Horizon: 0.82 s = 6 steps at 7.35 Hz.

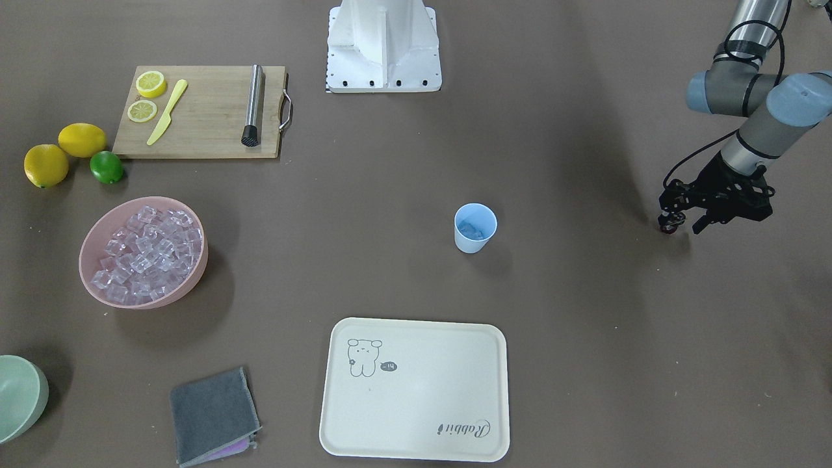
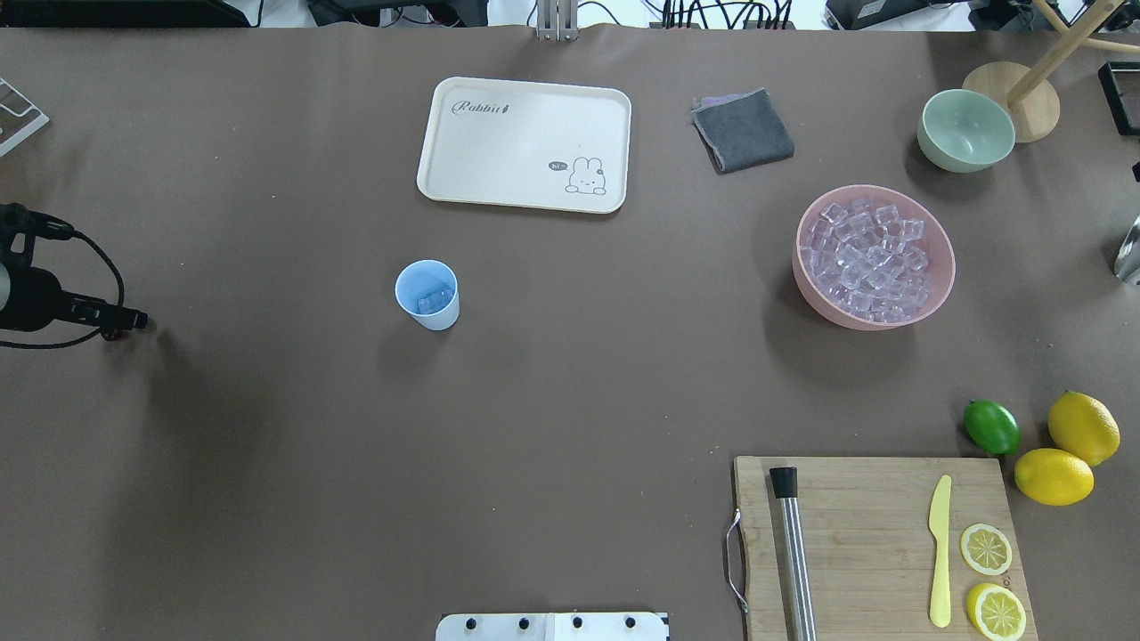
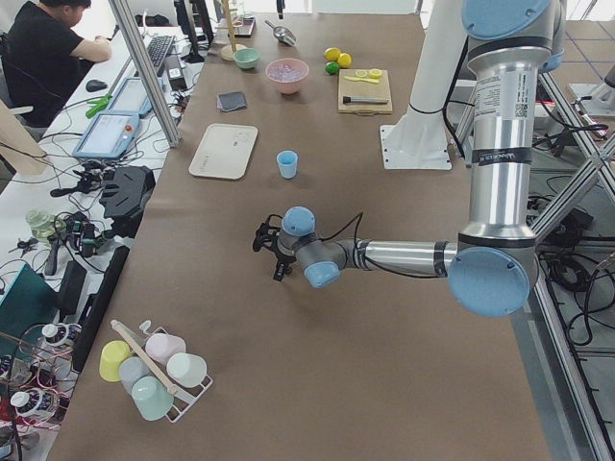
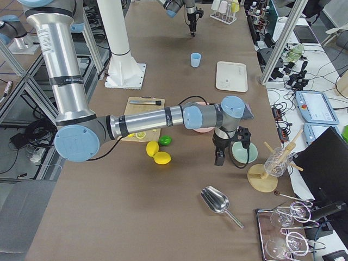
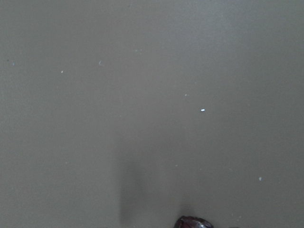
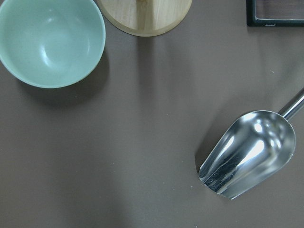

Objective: Put ice and cherries in cup
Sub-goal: 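Lower the left gripper onto the dark cherries and grasp them by the stems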

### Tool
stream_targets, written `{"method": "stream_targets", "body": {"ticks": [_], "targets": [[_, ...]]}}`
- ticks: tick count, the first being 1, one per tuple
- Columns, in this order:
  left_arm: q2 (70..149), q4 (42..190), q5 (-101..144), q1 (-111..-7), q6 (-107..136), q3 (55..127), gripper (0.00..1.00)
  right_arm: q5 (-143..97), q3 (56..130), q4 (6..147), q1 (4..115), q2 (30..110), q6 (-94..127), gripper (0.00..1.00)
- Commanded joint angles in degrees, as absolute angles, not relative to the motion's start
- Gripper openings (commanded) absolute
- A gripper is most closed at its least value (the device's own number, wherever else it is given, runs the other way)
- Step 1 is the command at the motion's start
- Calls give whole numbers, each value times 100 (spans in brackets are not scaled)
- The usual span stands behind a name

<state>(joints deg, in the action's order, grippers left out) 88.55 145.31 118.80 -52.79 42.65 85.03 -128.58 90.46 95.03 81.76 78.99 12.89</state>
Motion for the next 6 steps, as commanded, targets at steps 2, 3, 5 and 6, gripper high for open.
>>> {"method": "stream_targets", "body": {"ticks": [2,3,5,6], "targets": [[8851,14537,11874,-5273,4228,8525,32,-12832,9018,9501,8200,7937,1222,100],[8859,14537,11891,-5273,4219,8525,32,-12832,9018,9492,8200,7928,1248,100],[9043,14372,12057,-5317,4210,8508,32,-12823,9009,9492,8200,7936,1222,100],[9531,13709,12389,-5613,4193,8525,32,-12823,8983,9492,8200,7937,1222,100]]}}
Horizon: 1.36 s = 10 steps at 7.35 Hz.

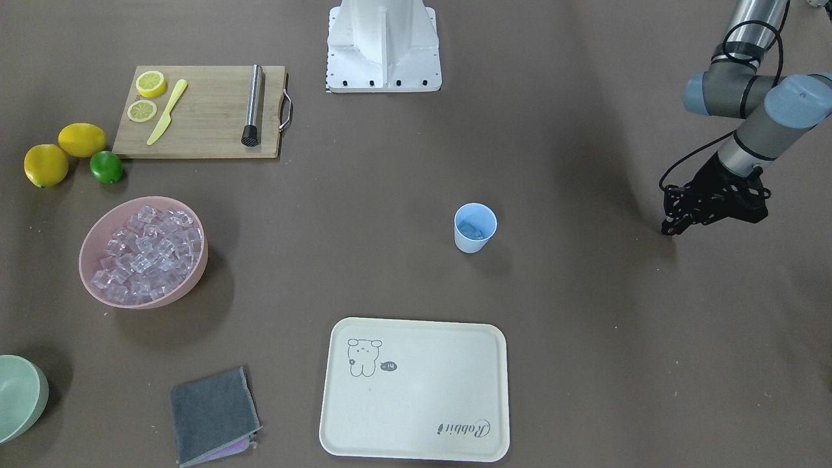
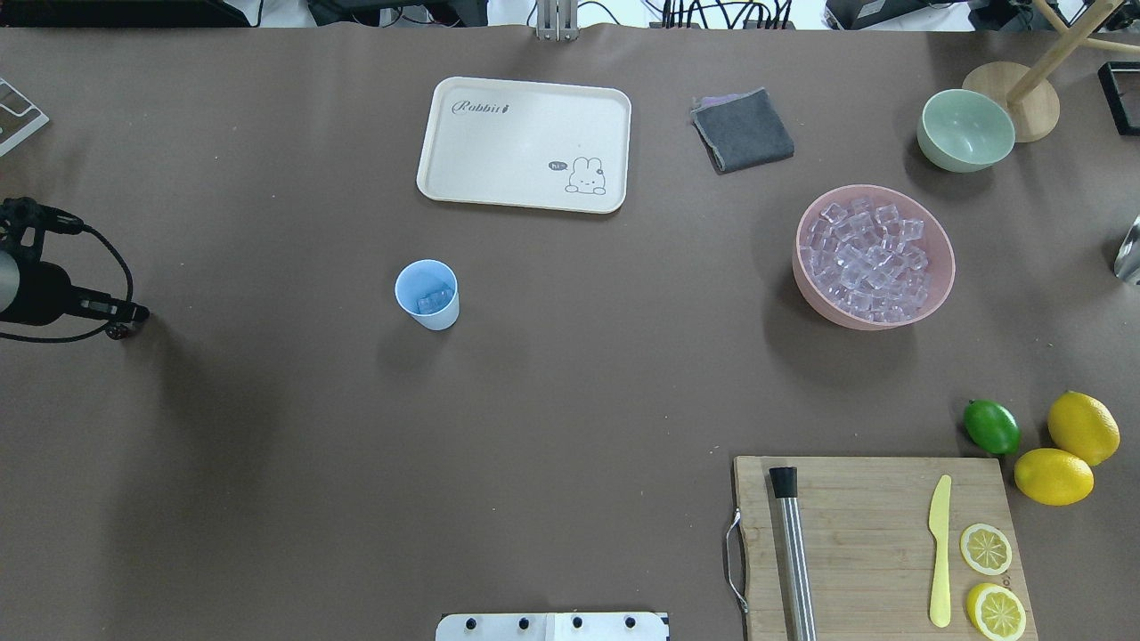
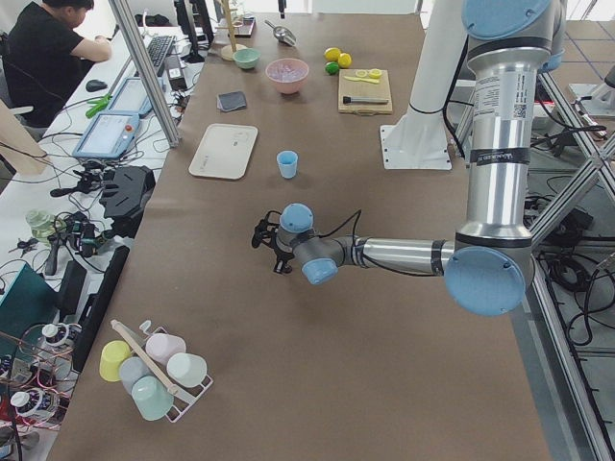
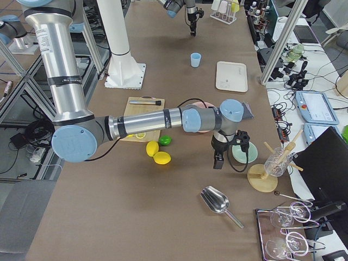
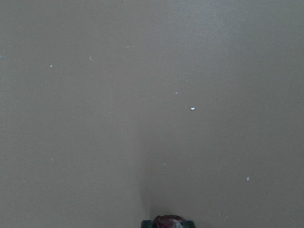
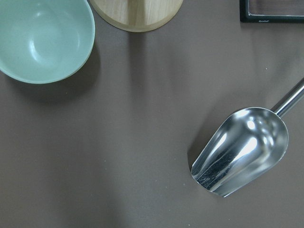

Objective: Put ice and cherries in cup
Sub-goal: 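Lower the left gripper onto the dark cherries and grasp them by the stems, then lift the cherries and carry them above the blue cup with the left gripper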

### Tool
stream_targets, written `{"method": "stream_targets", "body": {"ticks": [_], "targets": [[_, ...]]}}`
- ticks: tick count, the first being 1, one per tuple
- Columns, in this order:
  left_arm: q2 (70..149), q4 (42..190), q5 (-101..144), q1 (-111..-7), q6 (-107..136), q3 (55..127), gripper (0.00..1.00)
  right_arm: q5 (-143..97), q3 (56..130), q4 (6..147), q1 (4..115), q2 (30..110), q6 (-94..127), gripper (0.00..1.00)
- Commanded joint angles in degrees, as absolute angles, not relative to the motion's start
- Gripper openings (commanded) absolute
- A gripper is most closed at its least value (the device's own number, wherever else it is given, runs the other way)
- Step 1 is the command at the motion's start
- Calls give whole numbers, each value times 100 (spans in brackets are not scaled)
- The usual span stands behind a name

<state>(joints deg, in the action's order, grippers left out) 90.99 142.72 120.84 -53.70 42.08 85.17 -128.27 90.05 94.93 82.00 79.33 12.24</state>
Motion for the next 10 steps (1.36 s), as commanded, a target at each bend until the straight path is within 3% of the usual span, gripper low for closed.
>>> {"method": "stream_targets", "body": {"ticks": [1,4,7,10], "targets": [[10154,12902,12758,-6016,4184,8569,32,-12823,8991,9492,8200,7963,1248,100],[12097,10527,12570,-5986,4837,8954,32,-12814,8974,9492,8200,7998,1292,100],[12751,10109,11797,-4941,6510,9430,32,-12823,8667,9492,8340,7946,1309,100],[12771,10107,11443,-4518,6802,9606,32,-13157,8693,9144,8665,7998,1846,100]]}}
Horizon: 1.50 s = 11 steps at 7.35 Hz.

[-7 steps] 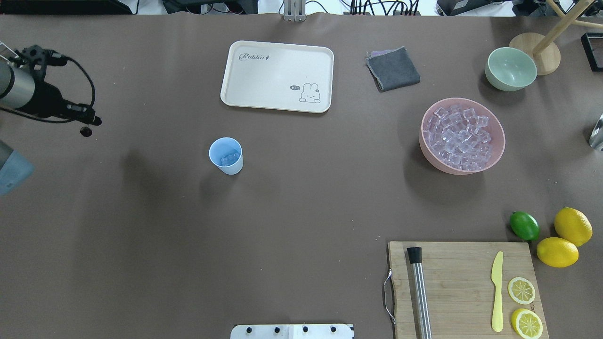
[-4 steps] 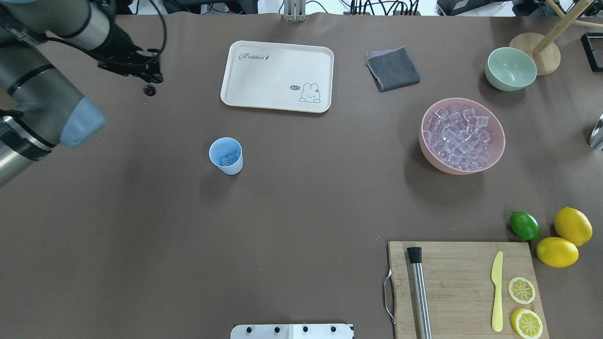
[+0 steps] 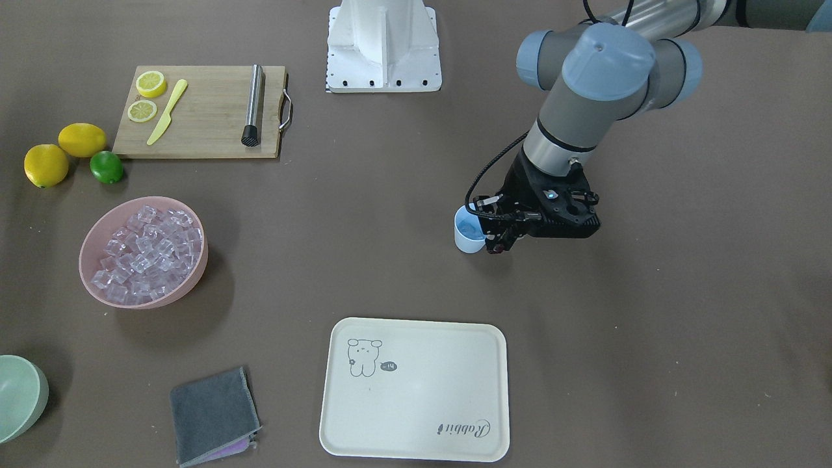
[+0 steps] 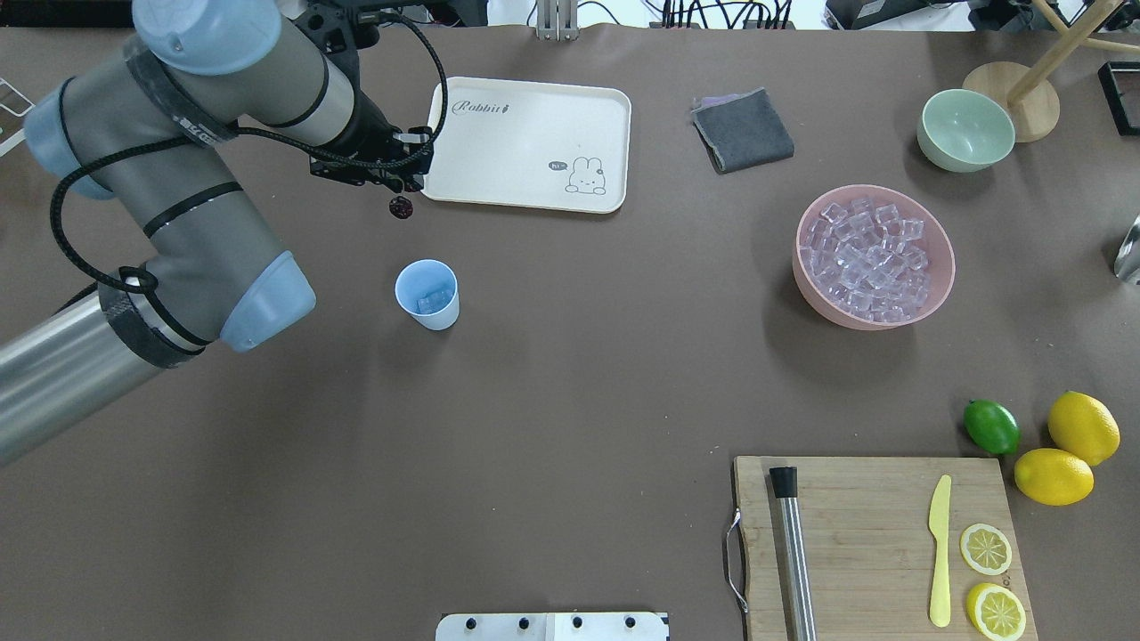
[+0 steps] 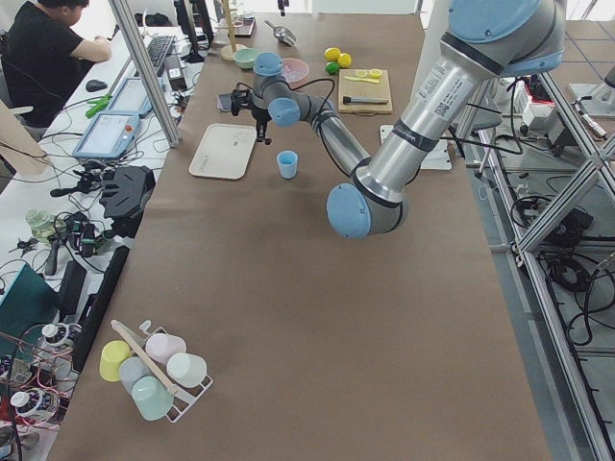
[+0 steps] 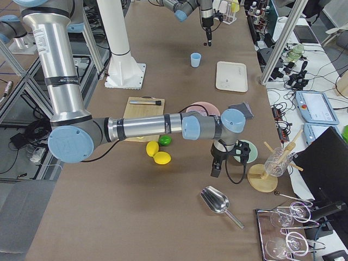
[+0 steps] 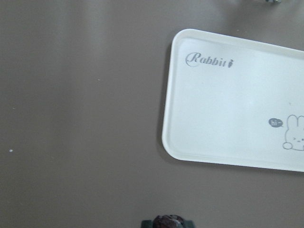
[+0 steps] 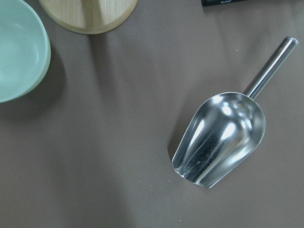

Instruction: Put ice and cherries in cup

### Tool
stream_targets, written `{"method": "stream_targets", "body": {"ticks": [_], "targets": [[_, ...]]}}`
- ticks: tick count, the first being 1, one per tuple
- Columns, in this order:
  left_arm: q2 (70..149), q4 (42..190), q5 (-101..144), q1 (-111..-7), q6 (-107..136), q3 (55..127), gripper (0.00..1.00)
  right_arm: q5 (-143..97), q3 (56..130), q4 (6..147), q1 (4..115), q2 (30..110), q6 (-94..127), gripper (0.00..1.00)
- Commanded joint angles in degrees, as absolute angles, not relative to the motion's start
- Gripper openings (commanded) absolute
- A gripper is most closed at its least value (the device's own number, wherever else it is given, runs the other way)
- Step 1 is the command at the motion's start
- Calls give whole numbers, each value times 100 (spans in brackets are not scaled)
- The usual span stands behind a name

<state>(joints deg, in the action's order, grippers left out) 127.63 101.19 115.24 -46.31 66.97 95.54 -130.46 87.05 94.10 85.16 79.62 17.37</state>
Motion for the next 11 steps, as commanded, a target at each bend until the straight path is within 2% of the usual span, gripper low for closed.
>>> {"method": "stream_targets", "body": {"ticks": [1,2,4,6,8,11], "targets": [[12762,10107,11443,-4509,6803,9624,32,-12774,8658,8001,8666,8372,1715,100],[12753,10107,11443,-4509,6803,9650,32,-12823,8222,6893,8666,8498,1766,100],[12718,10107,11443,-4509,6794,9677,32,-13008,8059,6583,8666,8551,1679,100],[12744,10107,11435,-4474,6794,9668,32,-13052,8321,6714,8588,8857,1487,100],[12736,10107,11173,-4369,6794,9650,32,-13053,9233,7747,8403,9253,1154,100],[12700,10143,11092,-4245,6794,9685,32,-12920,9431,8253,8332,9202,976,100]]}}
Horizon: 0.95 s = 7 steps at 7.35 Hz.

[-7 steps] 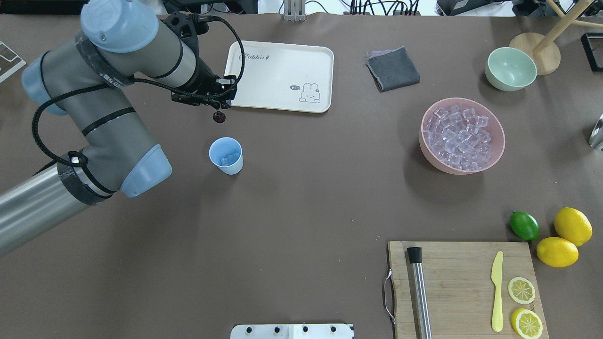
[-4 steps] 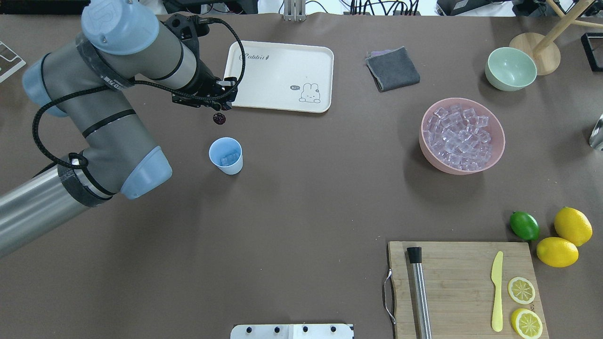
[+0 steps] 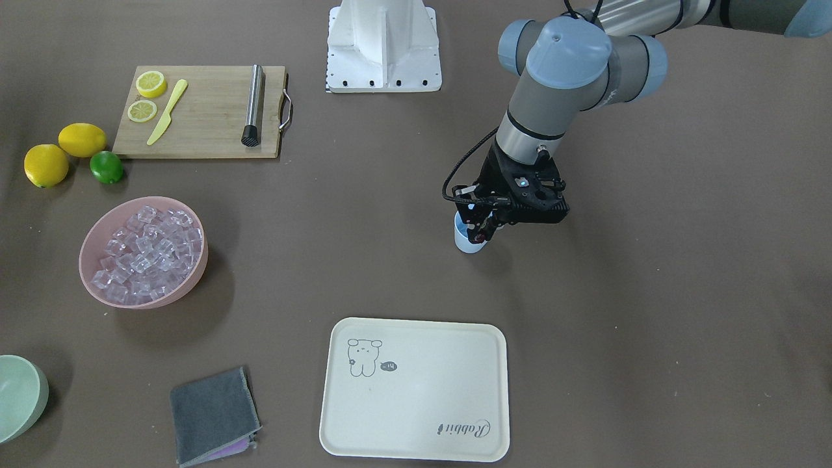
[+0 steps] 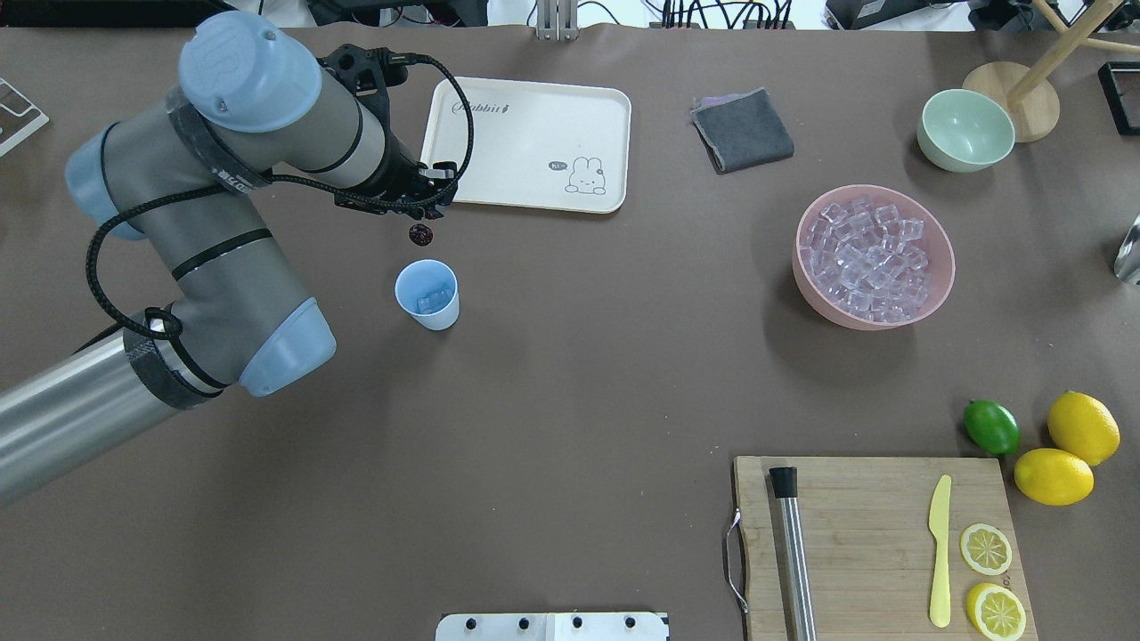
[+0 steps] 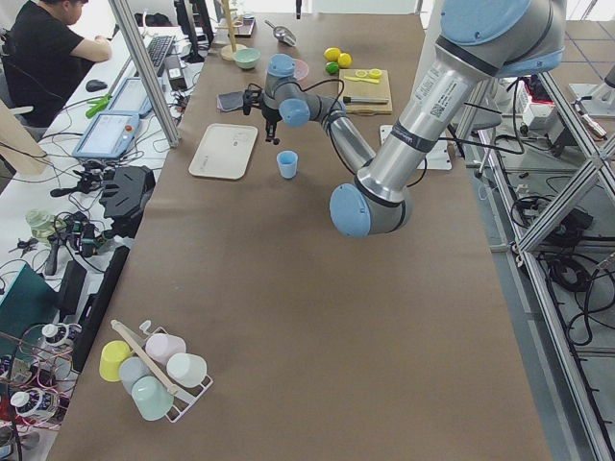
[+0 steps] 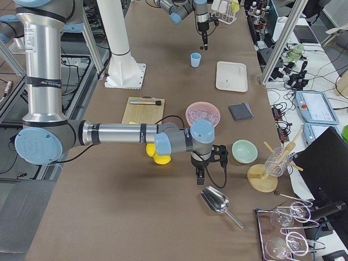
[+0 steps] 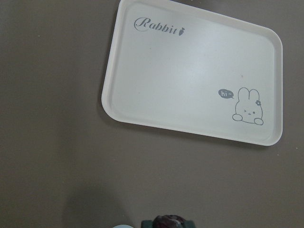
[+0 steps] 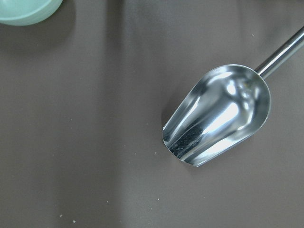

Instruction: Put ice and cherries in cup

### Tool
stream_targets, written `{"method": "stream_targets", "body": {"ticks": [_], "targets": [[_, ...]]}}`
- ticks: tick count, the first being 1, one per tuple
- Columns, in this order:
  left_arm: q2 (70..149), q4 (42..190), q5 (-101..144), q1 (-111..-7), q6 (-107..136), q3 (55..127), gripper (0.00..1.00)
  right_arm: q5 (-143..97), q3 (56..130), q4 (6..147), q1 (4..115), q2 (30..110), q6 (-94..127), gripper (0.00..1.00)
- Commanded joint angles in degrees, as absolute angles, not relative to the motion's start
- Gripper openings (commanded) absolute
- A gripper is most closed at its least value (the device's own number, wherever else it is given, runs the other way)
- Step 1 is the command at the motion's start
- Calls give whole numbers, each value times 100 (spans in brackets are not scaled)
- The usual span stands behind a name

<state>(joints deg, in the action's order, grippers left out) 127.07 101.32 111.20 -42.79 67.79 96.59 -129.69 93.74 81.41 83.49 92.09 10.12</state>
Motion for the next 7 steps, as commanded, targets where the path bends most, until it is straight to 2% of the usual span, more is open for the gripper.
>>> {"method": "stream_targets", "body": {"ticks": [1,4,5,6,7], "targets": [[12509,10160,10979,-4176,6794,9816,32,-12903,9378,8262,8323,9141,976,100],[12322,10160,10767,-3938,6794,9984,32,-12859,9360,8262,8323,9123,976,100],[12322,10160,10767,-3938,6794,9984,35,-12850,9360,8262,8332,9132,976,100],[12322,10169,10767,-3938,6785,9984,80,-12841,9360,8270,8332,9132,976,100],[12314,10169,10767,-3938,6785,9993,97,-12815,9360,8271,8332,9132,976,100]]}}
